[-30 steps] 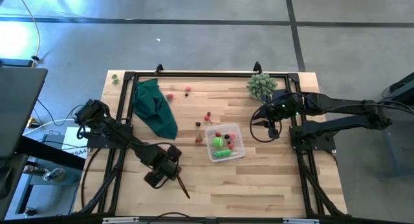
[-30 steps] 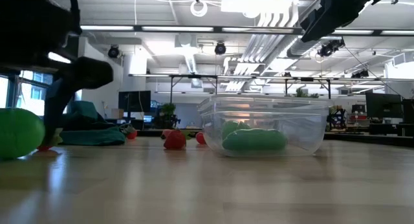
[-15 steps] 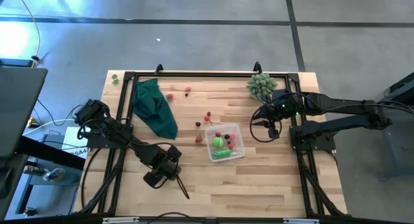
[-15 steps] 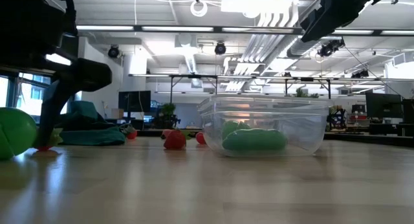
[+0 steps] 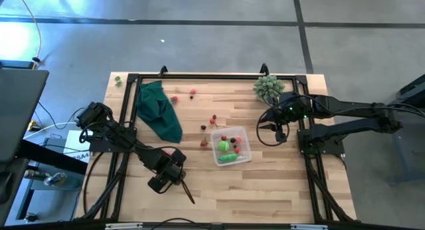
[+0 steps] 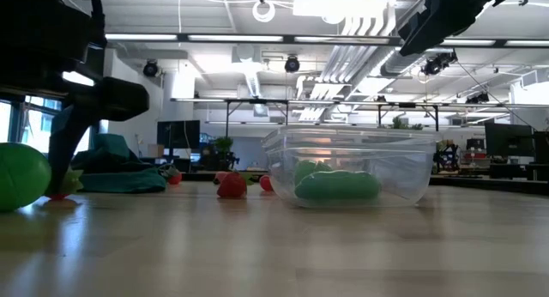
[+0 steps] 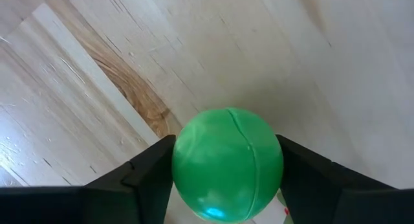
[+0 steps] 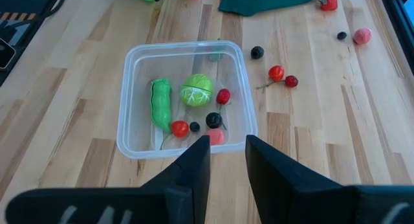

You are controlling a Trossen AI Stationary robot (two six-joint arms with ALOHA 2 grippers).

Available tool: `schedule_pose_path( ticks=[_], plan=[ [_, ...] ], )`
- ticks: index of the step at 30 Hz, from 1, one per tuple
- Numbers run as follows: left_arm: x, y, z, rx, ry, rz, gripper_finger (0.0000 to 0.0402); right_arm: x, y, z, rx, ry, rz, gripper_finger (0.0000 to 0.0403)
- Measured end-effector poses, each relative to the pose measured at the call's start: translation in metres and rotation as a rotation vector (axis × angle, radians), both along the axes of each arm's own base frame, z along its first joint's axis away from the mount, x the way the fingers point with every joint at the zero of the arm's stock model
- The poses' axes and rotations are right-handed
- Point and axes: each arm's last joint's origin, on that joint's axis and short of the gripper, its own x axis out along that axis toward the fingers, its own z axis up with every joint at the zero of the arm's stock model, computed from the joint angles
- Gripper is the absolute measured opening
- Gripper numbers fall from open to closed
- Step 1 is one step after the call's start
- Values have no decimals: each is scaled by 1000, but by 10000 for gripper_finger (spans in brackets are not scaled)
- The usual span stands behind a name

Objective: Pick and placing Produce into tupperware
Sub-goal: Put the green pear into the container

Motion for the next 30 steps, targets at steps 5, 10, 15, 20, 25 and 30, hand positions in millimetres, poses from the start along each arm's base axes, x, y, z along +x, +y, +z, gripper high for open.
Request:
schedule_pose_path(
  ticks=[5, 10, 15, 20, 25, 30],
  plan=[
    [0, 0, 0, 10, -8, 5, 239, 0, 0, 0, 0, 0, 0, 89],
    [2, 0, 0, 12, -25, 7, 228, 0, 0, 0, 0, 0, 0, 89],
    [4, -1, 2, 6, -36, 25, 225, 0, 0, 0, 0, 0, 0, 89],
    [15, -4, 17, 53, -107, 35, 231, 0, 0, 0, 0, 0, 0, 89],
    [35, -3, 47, 153, -243, 49, 231, 0, 0, 0, 0, 0, 0, 89],
    [65, 14, 90, 208, -394, 106, 231, 0, 0, 0, 0, 0, 0, 89]
  ],
)
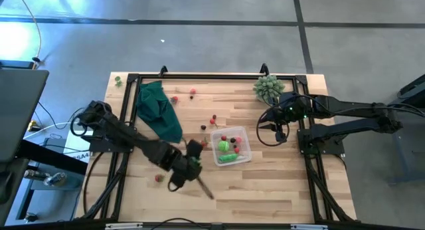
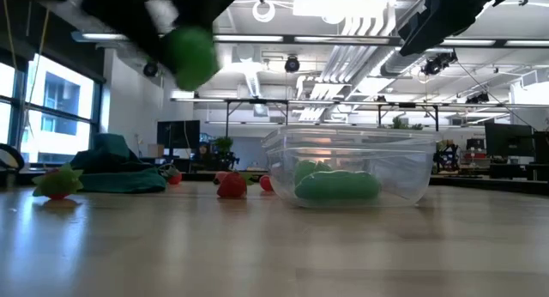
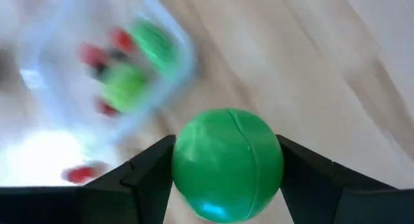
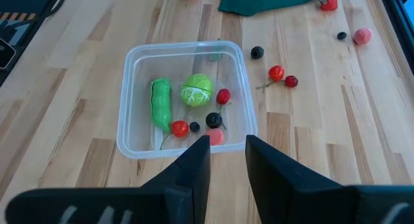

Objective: Pick and placing Produce into tupperware
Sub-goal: Put the green pear into the container

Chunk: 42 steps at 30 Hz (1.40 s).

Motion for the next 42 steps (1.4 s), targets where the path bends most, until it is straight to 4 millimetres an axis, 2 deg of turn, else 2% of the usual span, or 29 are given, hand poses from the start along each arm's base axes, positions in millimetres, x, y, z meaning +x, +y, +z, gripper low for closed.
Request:
schedule_pose_path(
  ticks=[6, 8, 11, 14, 18, 23, 30, 42],
  plan=[
    [32, 36, 58, 35, -183, 30, 232, 0, 0, 0, 0, 0, 0, 89],
    [42, 49, 70, 49, -223, 32, 232, 0, 0, 0, 0, 0, 0, 89],
    [61, 65, 78, 43, -240, 5, 232, 0, 0, 0, 0, 0, 0, 89],
    [84, 78, 70, 8, -211, -30, 232, 0, 0, 0, 0, -1, 0, 89],
    [114, 89, 46, -46, -133, -71, 232, 0, 0, 0, 0, 0, 0, 89],
    [139, 99, 21, -100, -72, -109, 232, 0, 0, 0, 0, -1, 0, 89],
    [153, 103, -14, -142, 1, -136, 232, 0, 0, 0, 0, 0, 0, 89],
    [159, 102, -50, -158, 92, -137, 232, 0, 0, 0, 0, 0, 0, 89]
  ],
)
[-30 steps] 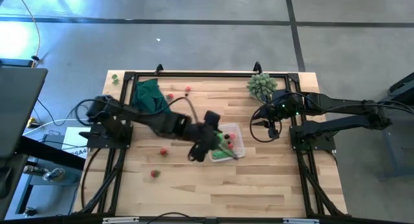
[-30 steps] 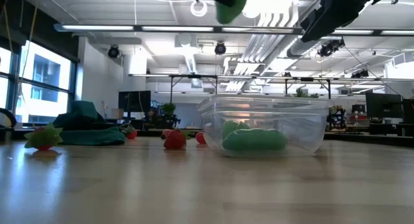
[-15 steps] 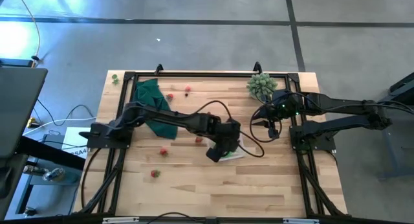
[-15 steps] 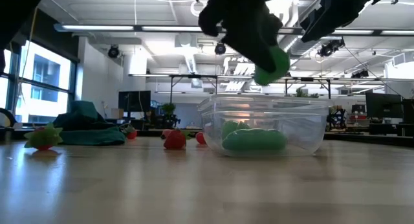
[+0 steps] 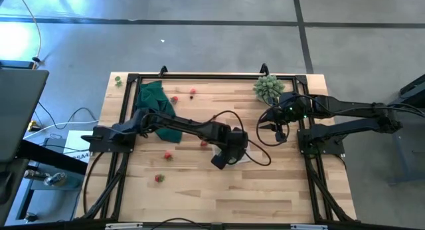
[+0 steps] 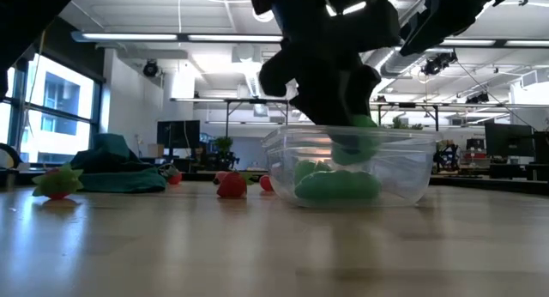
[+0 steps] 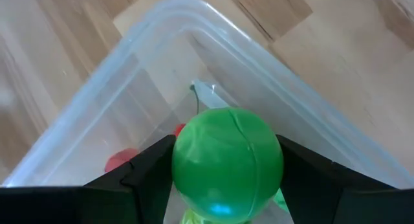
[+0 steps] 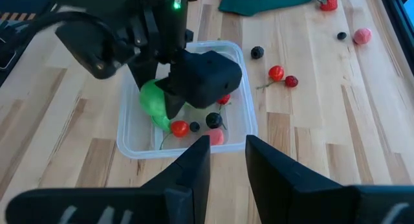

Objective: Pick and placing Produce into tupperware
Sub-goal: Put the green pear into the container, then put the middle red strawberry into the container

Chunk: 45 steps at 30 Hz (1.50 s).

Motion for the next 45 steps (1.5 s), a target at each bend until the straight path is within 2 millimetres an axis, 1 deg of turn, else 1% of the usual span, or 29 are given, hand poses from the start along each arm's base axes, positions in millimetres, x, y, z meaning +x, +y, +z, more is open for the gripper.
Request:
schedule_pose_path(
  ticks=[15, 24, 29, 31, 36, 40, 45],
  plan=[
    [-1, 7, -3, 2, 25, 19, 234, 0, 0, 0, 0, 0, 0, 89],
    [-1, 9, -3, 0, 25, 21, 273, 0, 0, 0, 0, 0, 0, 89],
    [-1, 9, -1, 2, 25, 21, 281, 0, 0, 0, 0, 0, 0, 89],
    [0, 9, 5, 3, 26, 21, 279, 0, 0, 0, 0, 0, 0, 89],
    [1, 9, 32, 3, 25, 21, 265, 0, 0, 0, 0, 0, 0, 89],
    [-2, 9, 60, -14, 43, 60, 254, 0, 0, 0, 0, 0, 0, 89],
    [-16, 9, 99, -48, 99, 145, 242, 0, 0, 0, 0, 0, 0, 89]
  ],
)
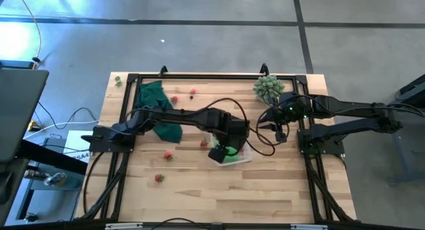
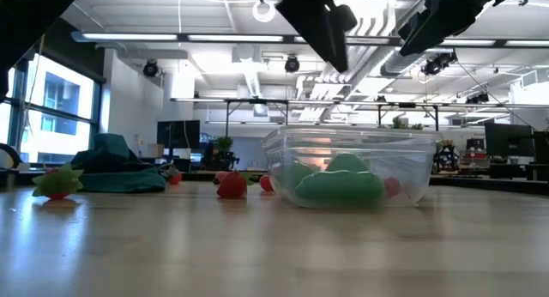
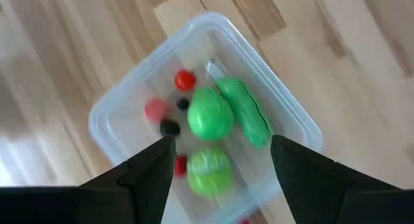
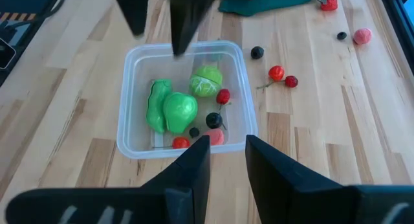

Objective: Pick and placing Produce into tupperware
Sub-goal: Put the middle red strawberry into the container

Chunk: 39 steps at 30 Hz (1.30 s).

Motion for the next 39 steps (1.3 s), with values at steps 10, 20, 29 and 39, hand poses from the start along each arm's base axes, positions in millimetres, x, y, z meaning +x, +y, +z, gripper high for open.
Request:
schedule_pose_path(
  ticks=[10, 20, 29, 39],
  plan=[
    [-45, 1, 42, 28, 55, 158, 238, 0, 0, 0, 0, 0, 0, 89],
    [-98, 3, 43, 79, -27, 262, 239, 0, 0, 0, 0, 1, 0, 89],
    [-172, 2, -8, -27, -288, 432, 239, 0, 0, 0, 0, 1, 0, 89],
    [-200, 2, -86, -124, -535, 514, 239, 0, 0, 0, 0, 0, 0, 89]
  ],
)
